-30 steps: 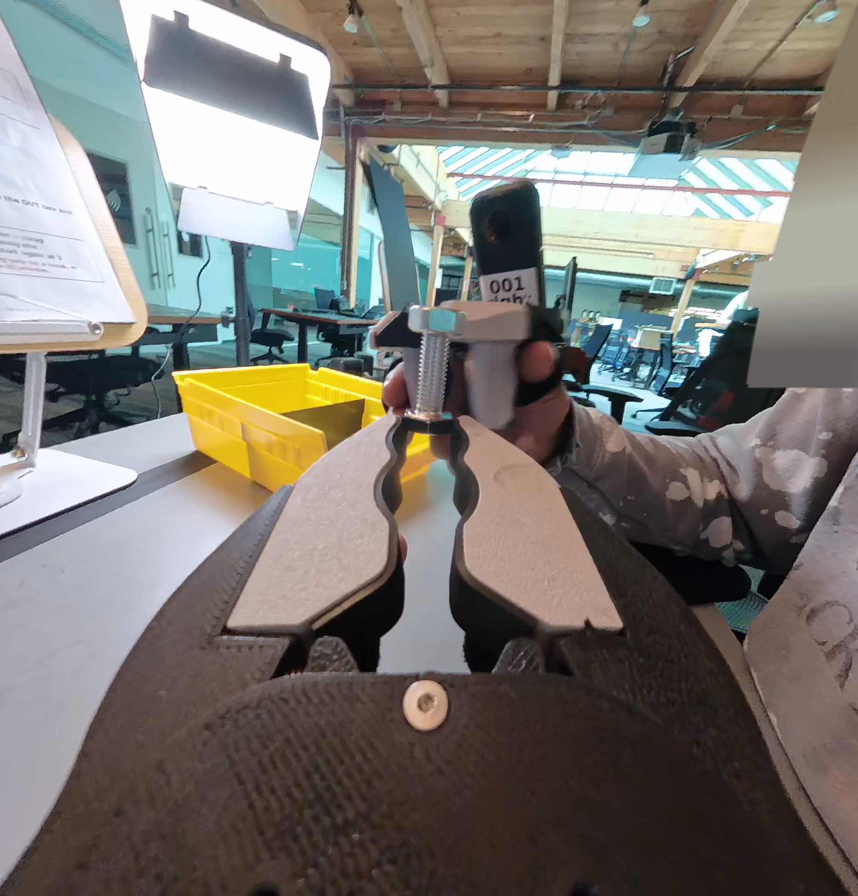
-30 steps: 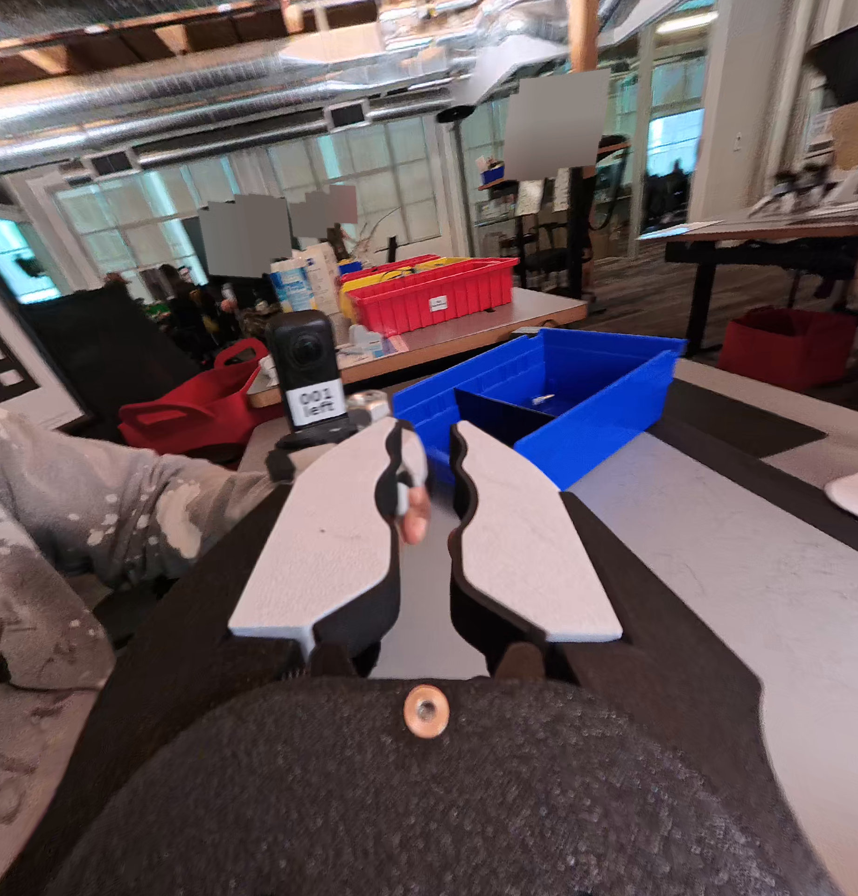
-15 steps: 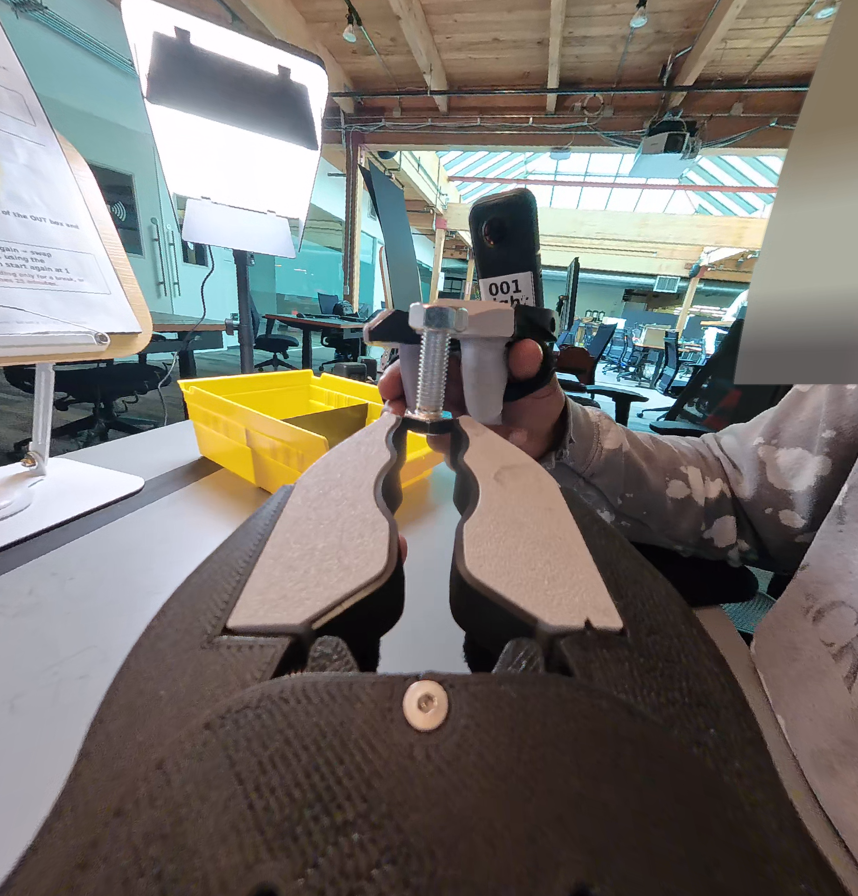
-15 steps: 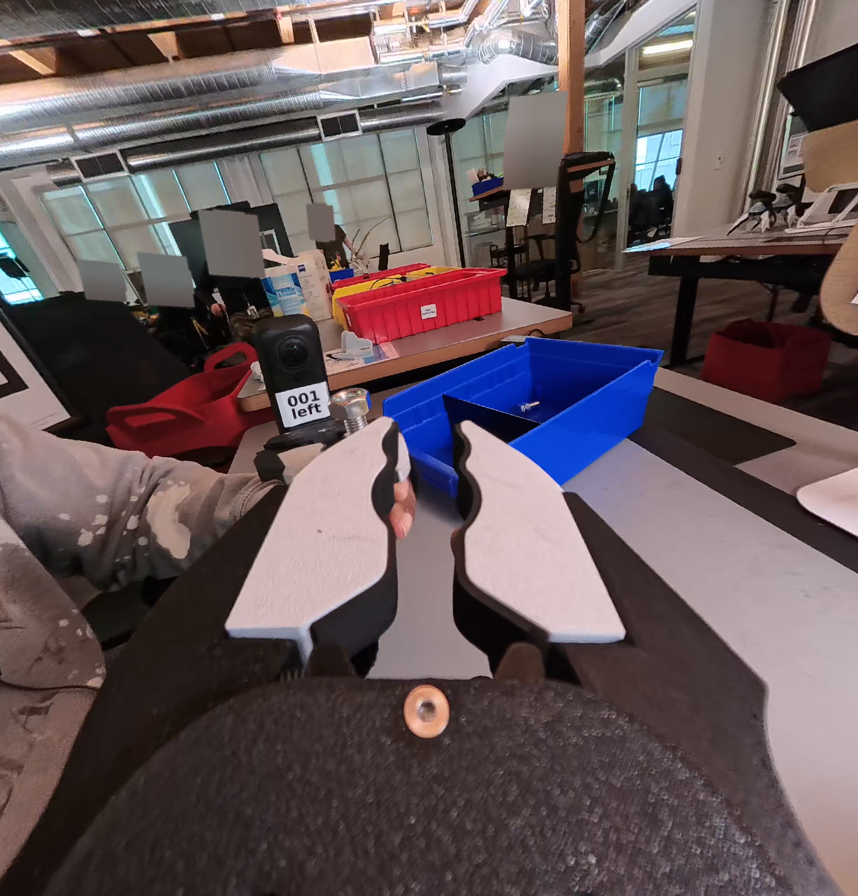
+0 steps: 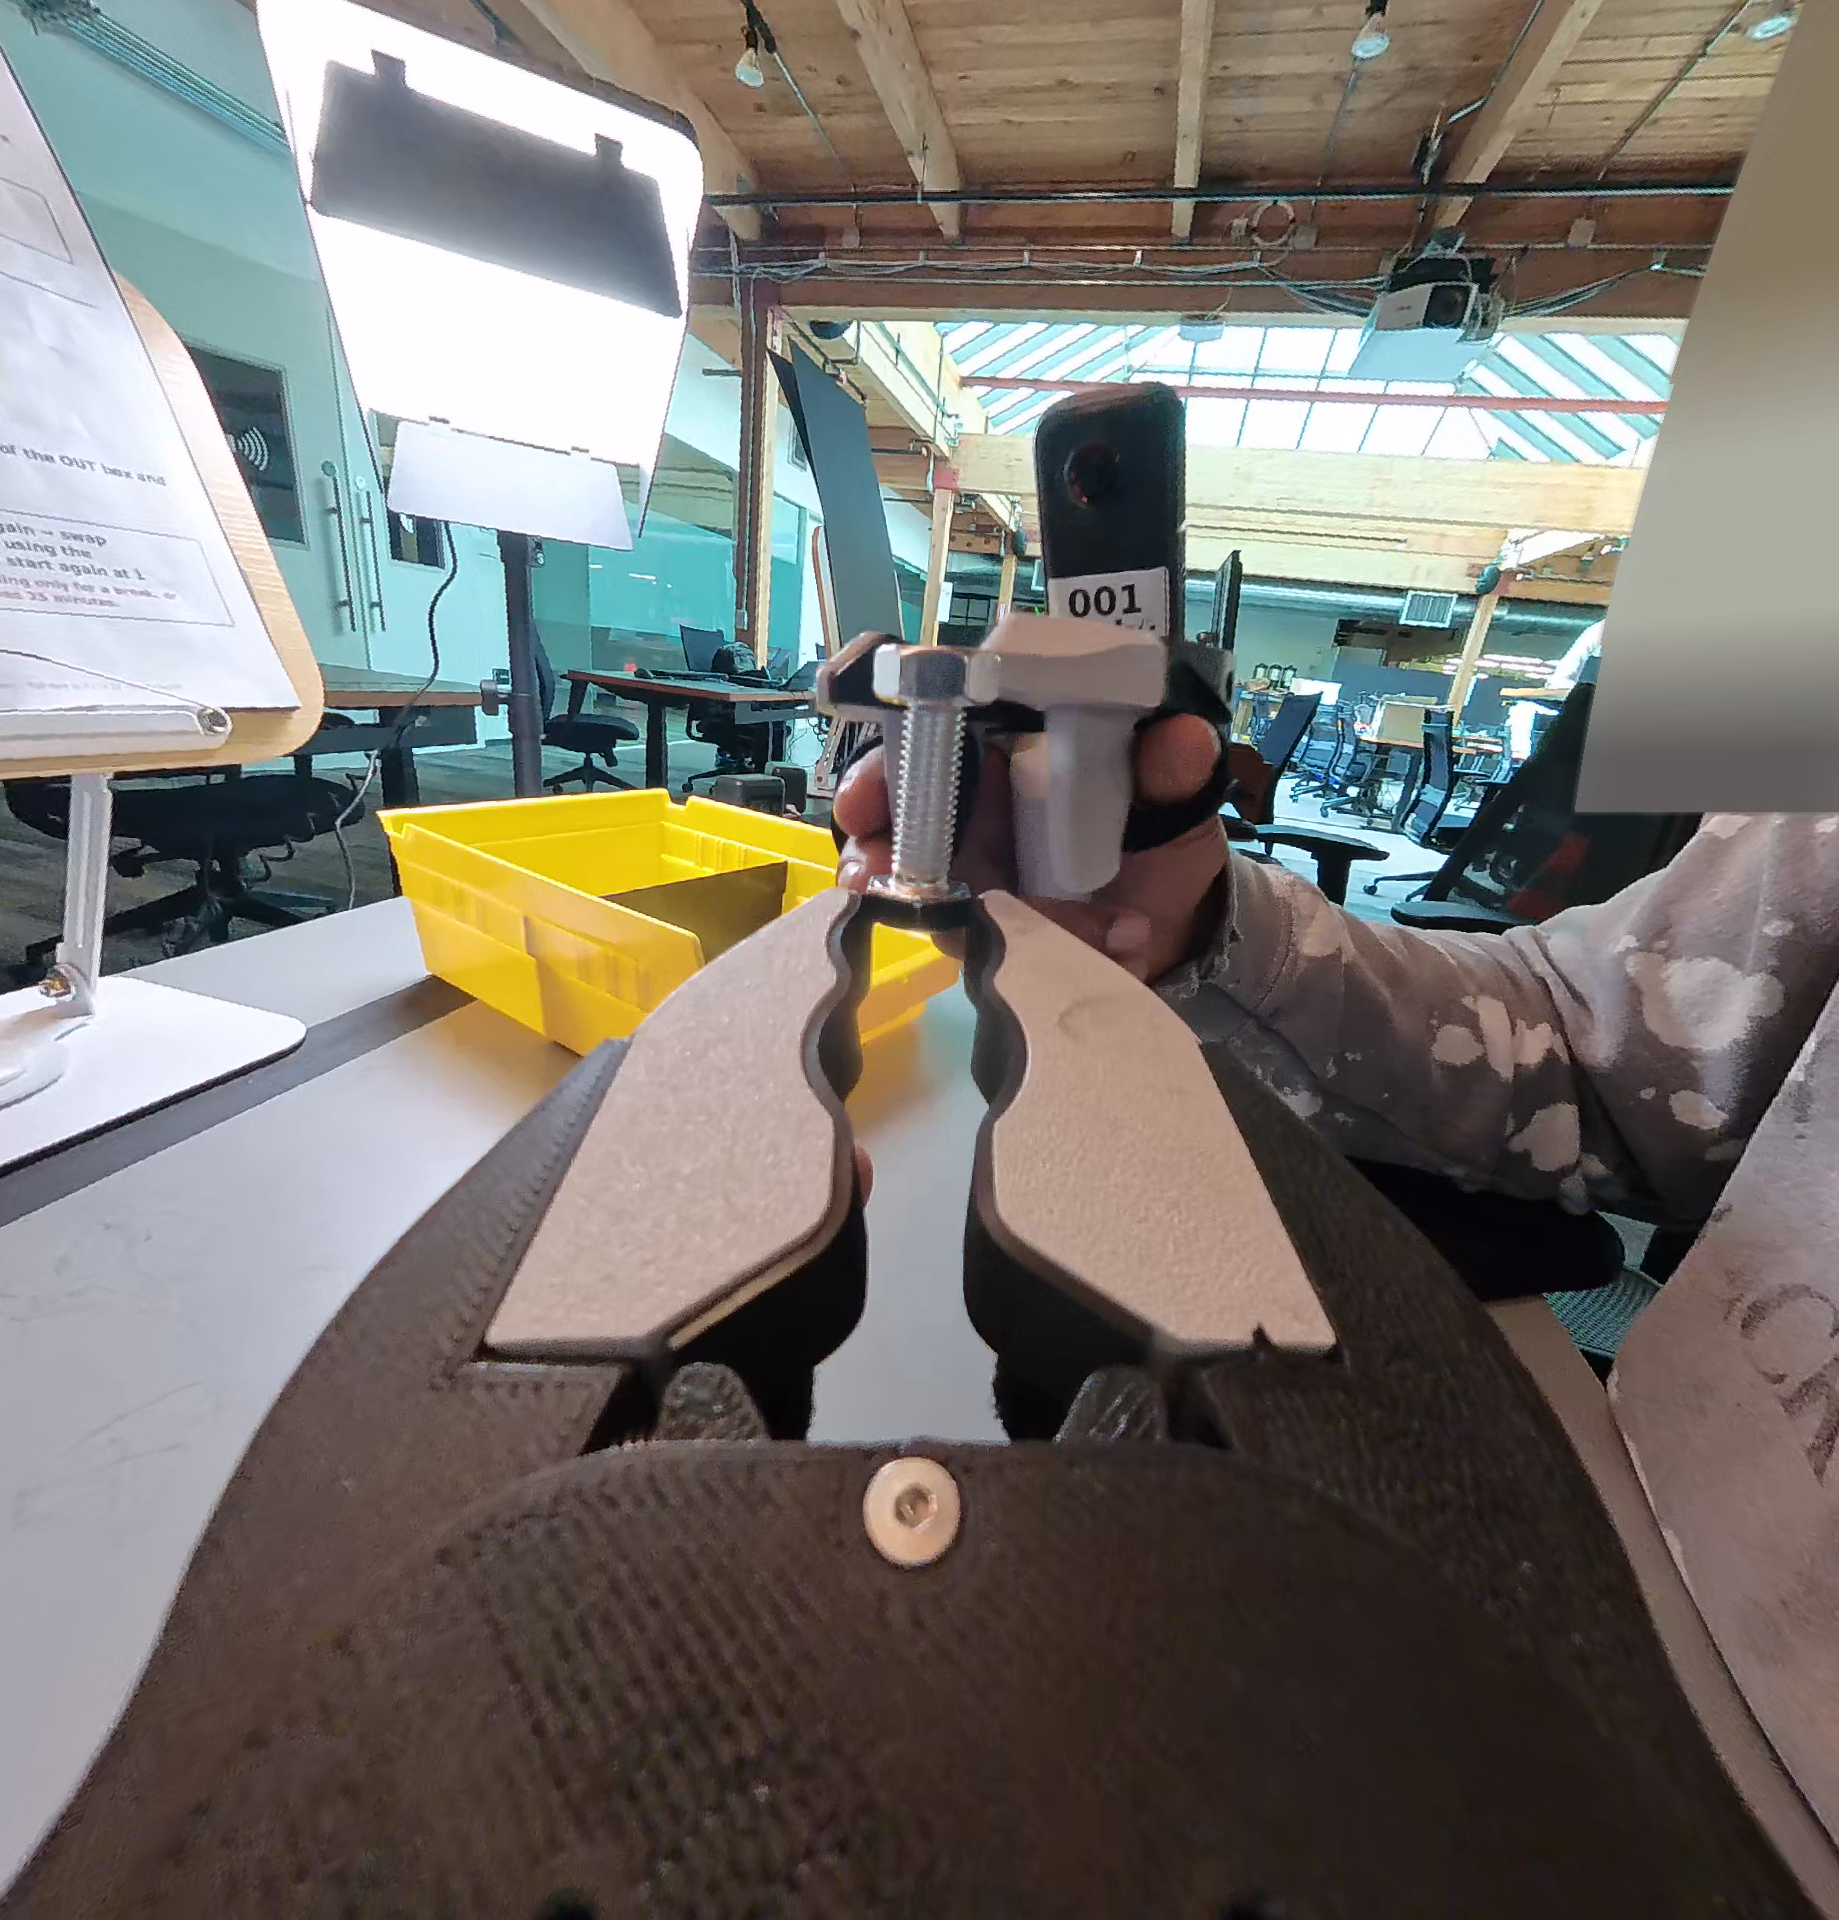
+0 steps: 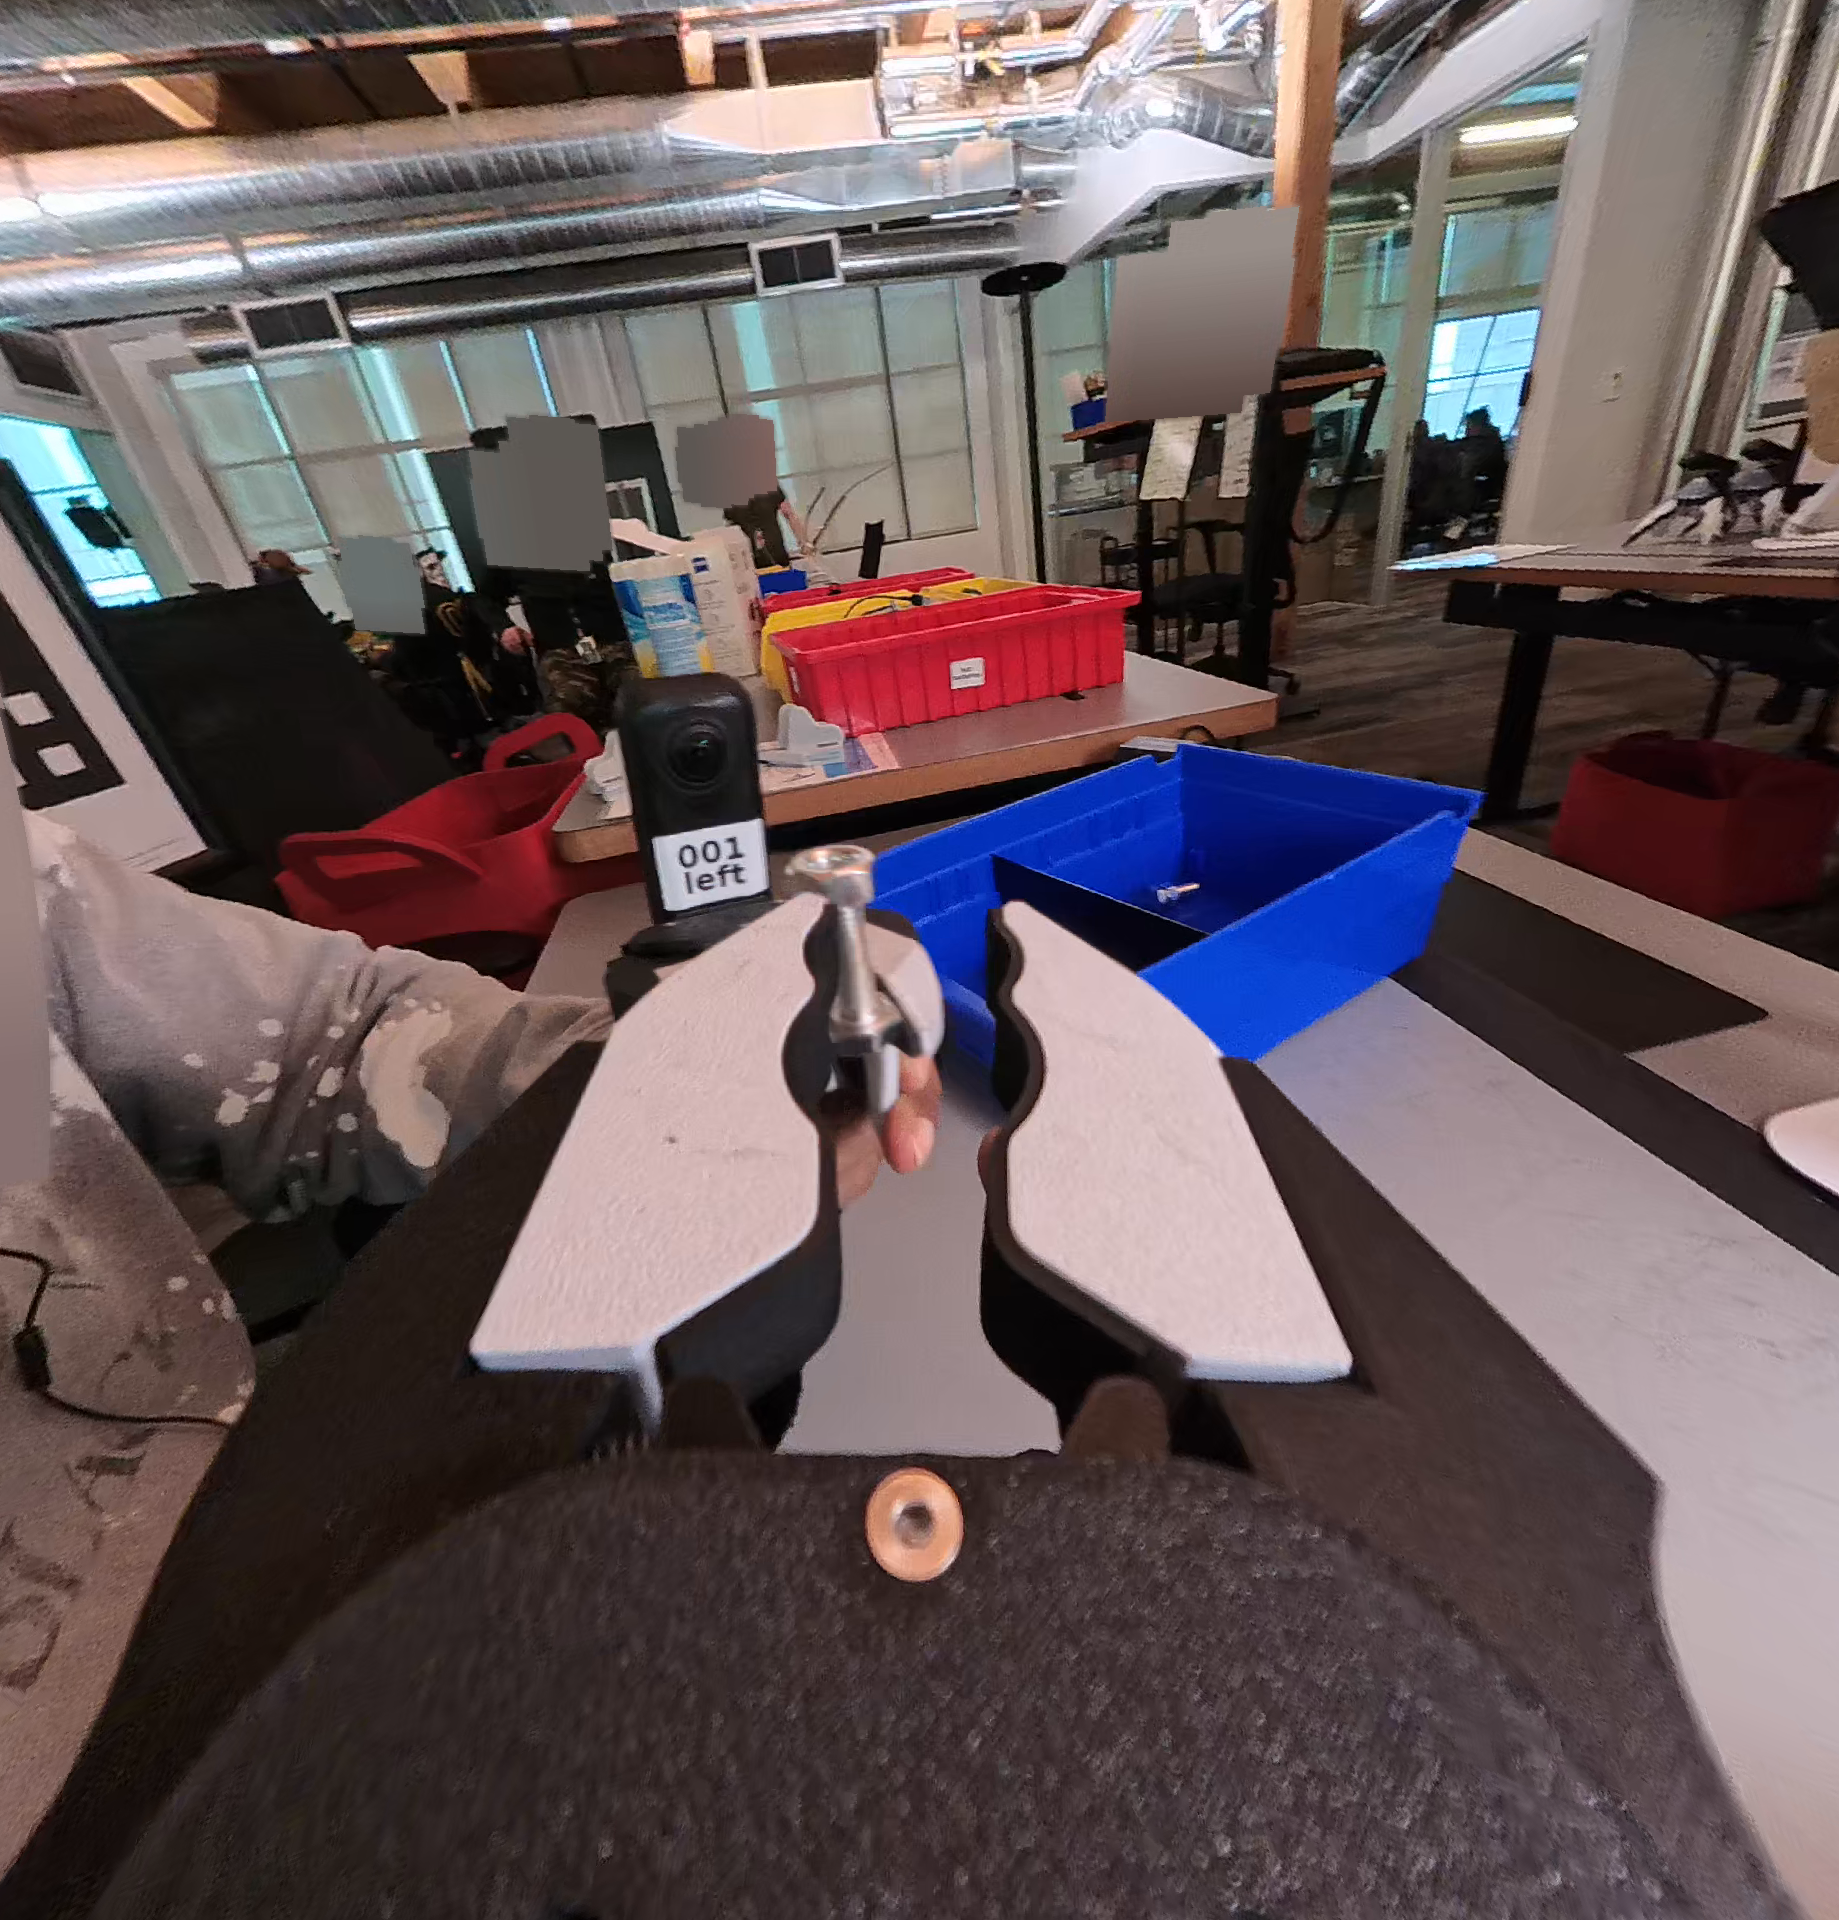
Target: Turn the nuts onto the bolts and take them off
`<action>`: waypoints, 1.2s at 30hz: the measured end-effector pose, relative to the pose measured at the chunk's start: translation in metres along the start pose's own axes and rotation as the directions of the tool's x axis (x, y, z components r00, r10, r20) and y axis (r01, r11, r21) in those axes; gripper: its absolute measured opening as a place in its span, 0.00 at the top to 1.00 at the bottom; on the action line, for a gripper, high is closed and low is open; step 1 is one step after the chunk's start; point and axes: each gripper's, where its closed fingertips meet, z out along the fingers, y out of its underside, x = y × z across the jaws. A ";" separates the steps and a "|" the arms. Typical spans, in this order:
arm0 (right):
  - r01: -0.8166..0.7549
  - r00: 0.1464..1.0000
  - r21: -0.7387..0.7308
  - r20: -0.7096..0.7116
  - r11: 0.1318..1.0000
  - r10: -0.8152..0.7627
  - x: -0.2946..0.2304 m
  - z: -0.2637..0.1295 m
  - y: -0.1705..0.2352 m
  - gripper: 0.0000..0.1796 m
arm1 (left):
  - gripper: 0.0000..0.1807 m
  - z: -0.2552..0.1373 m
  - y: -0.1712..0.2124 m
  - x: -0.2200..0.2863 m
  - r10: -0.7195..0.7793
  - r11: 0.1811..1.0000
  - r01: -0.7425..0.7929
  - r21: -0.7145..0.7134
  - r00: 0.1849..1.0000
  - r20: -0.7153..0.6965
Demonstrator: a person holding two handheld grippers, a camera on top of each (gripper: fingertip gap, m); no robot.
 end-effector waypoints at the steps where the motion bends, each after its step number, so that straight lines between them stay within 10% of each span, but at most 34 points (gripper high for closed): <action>1: 0.007 1.000 -0.009 0.014 1.000 -0.007 -0.005 0.004 0.002 0.84 | 0.90 0.001 0.002 0.000 -0.001 1.000 0.001 -0.007 1.000 -0.002; 26: 0.082 0.995 -0.018 0.067 0.996 -0.080 -0.014 -0.003 -0.008 0.90 | 0.90 0.003 0.014 -0.002 -0.008 0.998 0.008 -0.064 1.000 -0.009; 32: 0.143 0.921 -0.202 -0.331 0.969 -0.205 0.088 -0.073 -0.015 0.90 | 0.90 0.001 0.015 -0.008 -0.012 0.997 0.014 -0.072 1.000 0.021; 36: -0.098 0.778 -0.461 -0.588 0.882 -0.222 0.188 -0.146 0.044 0.90 | 0.90 0.001 0.017 -0.009 0.001 0.996 0.001 -0.084 1.000 0.031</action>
